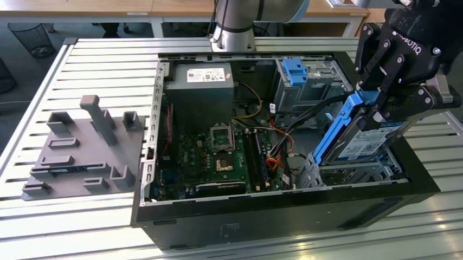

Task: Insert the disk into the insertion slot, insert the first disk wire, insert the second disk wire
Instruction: 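Insert the disk into the insertion slot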

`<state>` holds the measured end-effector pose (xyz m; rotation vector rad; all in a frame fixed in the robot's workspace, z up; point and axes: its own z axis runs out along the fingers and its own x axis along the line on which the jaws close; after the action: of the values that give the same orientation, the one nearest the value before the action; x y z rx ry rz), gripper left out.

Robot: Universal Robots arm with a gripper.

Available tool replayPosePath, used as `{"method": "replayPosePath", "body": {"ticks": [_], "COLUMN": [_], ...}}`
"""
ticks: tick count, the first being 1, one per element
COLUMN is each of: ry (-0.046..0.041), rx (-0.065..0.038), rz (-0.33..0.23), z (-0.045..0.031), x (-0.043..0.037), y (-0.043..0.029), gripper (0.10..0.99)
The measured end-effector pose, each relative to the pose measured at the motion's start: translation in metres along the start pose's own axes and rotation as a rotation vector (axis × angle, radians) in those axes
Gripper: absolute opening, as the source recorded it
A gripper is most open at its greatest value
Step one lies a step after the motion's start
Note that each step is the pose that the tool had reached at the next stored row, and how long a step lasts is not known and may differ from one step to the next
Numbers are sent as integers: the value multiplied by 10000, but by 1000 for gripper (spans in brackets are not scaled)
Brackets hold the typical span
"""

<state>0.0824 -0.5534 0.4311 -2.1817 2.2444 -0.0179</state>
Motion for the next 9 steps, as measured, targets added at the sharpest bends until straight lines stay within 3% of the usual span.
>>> {"method": "replayPosePath", "body": {"ticks": [9], "ry": [0], "rx": [0], "rz": [0], "z": [29], "x": [0], "y": [0], "gripper": [365]}}
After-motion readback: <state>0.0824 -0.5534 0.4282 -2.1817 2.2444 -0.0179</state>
